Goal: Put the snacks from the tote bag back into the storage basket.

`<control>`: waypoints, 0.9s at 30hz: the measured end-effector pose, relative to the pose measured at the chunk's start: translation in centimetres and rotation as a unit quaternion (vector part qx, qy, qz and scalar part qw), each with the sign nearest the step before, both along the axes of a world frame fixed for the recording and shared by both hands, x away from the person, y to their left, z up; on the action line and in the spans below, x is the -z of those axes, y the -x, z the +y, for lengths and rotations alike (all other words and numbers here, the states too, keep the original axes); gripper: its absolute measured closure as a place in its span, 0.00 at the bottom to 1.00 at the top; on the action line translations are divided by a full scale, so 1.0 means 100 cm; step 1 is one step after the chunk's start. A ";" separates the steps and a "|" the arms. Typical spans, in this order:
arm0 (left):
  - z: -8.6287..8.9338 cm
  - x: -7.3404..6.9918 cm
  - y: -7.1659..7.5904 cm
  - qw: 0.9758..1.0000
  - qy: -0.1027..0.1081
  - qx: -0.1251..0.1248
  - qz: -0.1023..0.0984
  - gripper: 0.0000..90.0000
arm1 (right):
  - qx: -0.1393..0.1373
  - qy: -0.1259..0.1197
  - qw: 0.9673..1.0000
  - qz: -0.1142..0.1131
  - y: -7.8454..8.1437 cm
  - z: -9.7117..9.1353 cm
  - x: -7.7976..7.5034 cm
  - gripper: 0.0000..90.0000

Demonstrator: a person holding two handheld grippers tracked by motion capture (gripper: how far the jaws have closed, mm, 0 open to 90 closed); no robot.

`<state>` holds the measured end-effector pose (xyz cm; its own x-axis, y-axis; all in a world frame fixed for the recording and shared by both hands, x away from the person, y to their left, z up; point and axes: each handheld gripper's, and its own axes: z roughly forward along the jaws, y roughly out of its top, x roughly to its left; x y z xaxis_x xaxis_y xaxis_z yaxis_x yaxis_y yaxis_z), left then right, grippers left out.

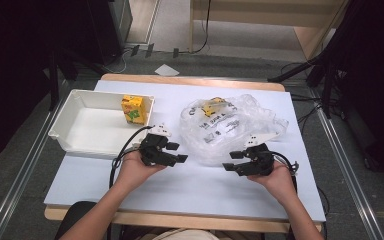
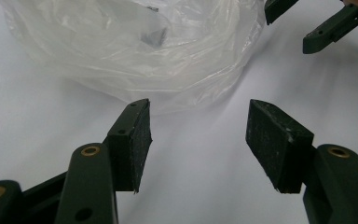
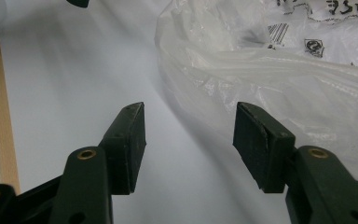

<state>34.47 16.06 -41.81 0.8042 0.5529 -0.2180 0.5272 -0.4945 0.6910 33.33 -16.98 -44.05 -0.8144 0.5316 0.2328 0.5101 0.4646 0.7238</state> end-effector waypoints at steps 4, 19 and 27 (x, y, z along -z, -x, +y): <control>-0.002 0.003 0.000 1.000 0.001 0.010 0.002 0.46 | -0.001 0.002 1.000 0.001 0.001 0.000 0.000 0.50; -0.003 0.009 -0.004 1.000 -0.001 0.013 0.020 0.45 | -0.004 0.005 1.000 0.002 0.001 0.001 0.001 0.50; -0.001 0.014 -0.008 0.999 0.001 0.010 0.033 0.44 | -0.009 0.008 1.000 0.001 0.001 0.002 0.002 0.50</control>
